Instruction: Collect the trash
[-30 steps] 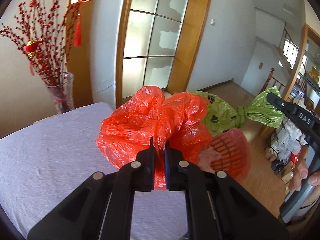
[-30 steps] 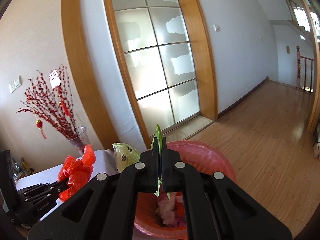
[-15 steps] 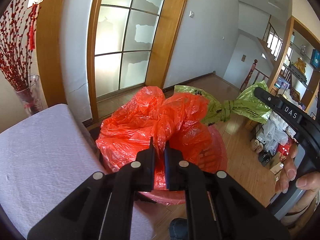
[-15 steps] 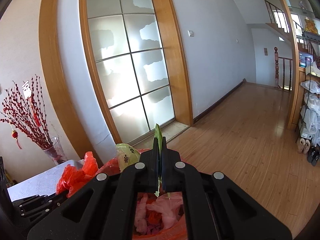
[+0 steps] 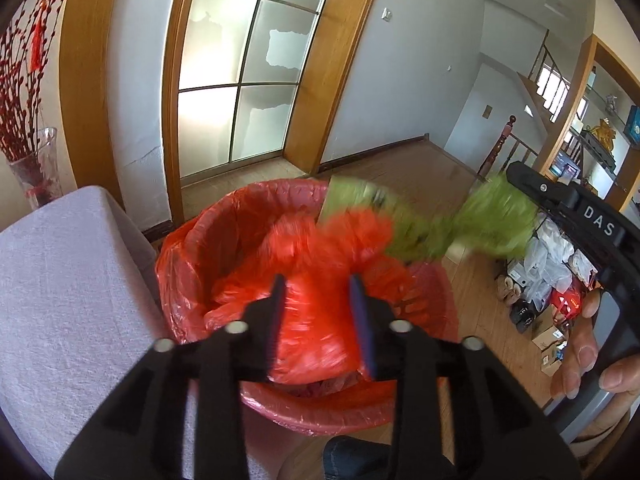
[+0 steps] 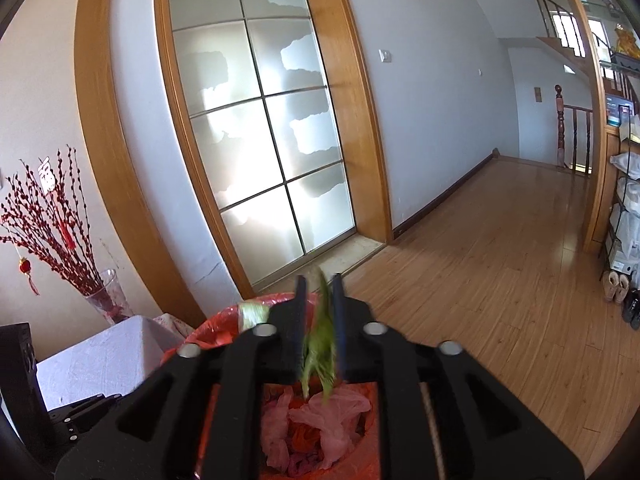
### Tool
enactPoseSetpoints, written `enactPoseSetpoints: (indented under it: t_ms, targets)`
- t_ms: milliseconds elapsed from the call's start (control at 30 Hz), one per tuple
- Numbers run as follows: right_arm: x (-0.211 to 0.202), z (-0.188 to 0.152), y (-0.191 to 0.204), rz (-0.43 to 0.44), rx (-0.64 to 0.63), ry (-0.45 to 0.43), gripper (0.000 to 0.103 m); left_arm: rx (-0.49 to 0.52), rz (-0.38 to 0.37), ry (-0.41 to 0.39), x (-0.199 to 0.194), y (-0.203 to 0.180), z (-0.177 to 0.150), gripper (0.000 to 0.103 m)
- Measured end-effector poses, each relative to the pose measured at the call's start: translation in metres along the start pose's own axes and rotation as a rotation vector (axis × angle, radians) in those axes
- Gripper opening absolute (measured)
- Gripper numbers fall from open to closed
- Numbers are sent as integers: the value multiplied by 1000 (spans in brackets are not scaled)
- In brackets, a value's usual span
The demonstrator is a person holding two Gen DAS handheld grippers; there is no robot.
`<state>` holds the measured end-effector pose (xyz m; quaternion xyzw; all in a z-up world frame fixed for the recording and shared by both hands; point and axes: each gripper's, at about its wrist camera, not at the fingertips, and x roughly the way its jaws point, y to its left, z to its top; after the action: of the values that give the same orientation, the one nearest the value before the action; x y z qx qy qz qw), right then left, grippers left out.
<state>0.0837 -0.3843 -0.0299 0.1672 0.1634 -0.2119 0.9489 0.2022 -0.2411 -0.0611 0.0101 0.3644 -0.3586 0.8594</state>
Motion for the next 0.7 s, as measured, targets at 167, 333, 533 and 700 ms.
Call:
enactPoseSetpoints:
  t_ms: [167,333,533,700]
  targets:
    - [-8,-5,-4,4,9,6,45,-16,28,-3,-7,12,-5,46]
    - [-27,-7,4,0,-28,-1,72,-18,96,-70,-39,22,-9,61]
    - [-56,-21,27,-21,-123,-6,98,6,213,-176,-96,22,-27,84]
    - [-85,-40,50,-48,-233,-12,101,10,326,-253,-144,23,-47,92]
